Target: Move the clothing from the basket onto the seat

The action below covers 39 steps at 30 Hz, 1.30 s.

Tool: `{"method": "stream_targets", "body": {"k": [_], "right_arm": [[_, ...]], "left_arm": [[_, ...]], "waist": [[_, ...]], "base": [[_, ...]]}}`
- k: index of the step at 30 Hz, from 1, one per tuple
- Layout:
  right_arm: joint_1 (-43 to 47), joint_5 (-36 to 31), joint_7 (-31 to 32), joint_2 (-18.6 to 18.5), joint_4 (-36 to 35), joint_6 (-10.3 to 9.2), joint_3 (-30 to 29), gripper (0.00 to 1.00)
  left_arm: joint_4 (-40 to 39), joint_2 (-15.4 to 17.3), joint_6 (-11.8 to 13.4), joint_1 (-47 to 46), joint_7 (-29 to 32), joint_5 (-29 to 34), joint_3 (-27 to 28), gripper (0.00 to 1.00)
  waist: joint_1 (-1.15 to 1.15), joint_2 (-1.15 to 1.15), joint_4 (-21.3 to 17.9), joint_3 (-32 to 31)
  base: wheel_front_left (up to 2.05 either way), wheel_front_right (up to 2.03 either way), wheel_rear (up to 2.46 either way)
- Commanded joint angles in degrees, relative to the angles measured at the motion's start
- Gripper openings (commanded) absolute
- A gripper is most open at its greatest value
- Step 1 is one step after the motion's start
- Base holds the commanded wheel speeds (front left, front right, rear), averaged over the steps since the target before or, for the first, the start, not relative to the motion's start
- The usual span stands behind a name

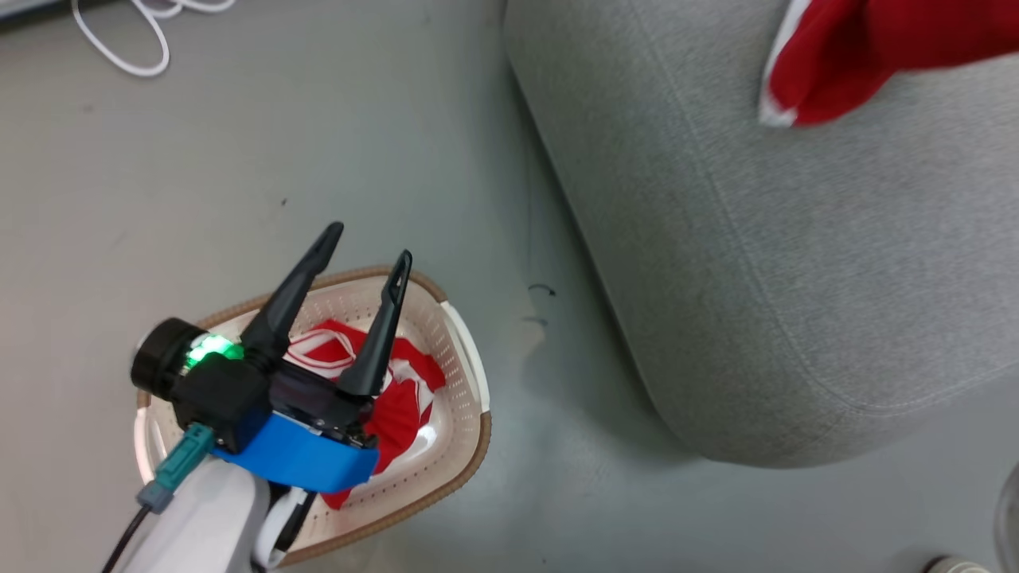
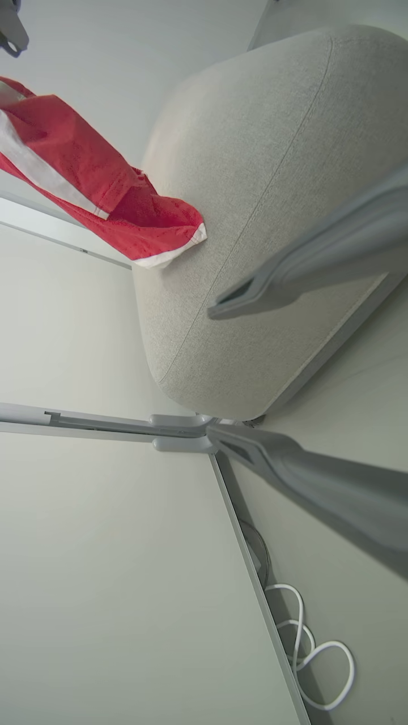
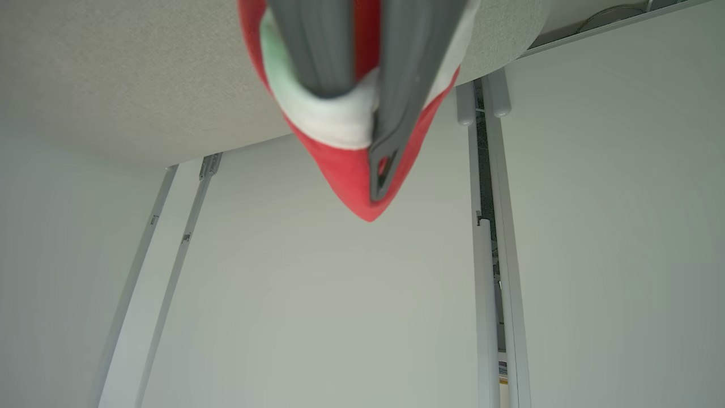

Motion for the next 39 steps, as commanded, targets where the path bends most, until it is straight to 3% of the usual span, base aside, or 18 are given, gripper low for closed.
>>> {"method": "stream_targets", "body": {"k": [1,9,20,23,24,39], "right_arm": [[-2.99,-0.82,0.53,-1.90,-0.19,0.03,-1.62,0.00],[-5.63,-3.41,1.77,-7.99,4.91,0.03,-8.66,0.00],[-0.27,-8.58,-0.61,-5.24,20.24,0.02,-14.83,0.01],[-0.39,-9.72,-2.43,-4.68,22.81,0.02,-16.69,0.86],[-0.57,-10.18,-2.92,-4.70,23.53,0.02,-17.16,1.00],[1.36,-13.66,-7.72,-2.35,30.41,0.03,-16.65,1.00]], "left_arm": [[-0.99,0.87,-0.07,-1.59,-0.15,0.58,0.53,1.00],[-4.66,2.84,-0.07,-5.37,-0.16,2.67,-0.02,1.00],[-6.33,3.33,-0.07,-6.67,-0.15,3.46,0.97,1.00],[-6.02,3.09,-0.07,-6.54,-0.15,3.24,1.03,1.00],[-5.92,3.05,-0.07,-6.50,-0.15,3.14,1.06,1.00],[-3.67,-0.29,-0.07,-5.02,-0.16,1.50,1.52,1.00]], "waist": [[-0.01,0.00,1.80,4.04],[-0.01,0.00,4.43,10.78],[-0.01,0.00,5.69,14.50],[-0.01,0.00,5.89,14.35],[-0.01,0.00,5.91,14.20],[-0.01,0.00,5.61,6.45]], "base": [[0.00,0.00,0.00],[0.00,0.00,0.00],[0.00,0.00,0.00],[0.00,0.00,0.00],[0.00,0.00,0.00],[0.00,0.00,0.00]]}}
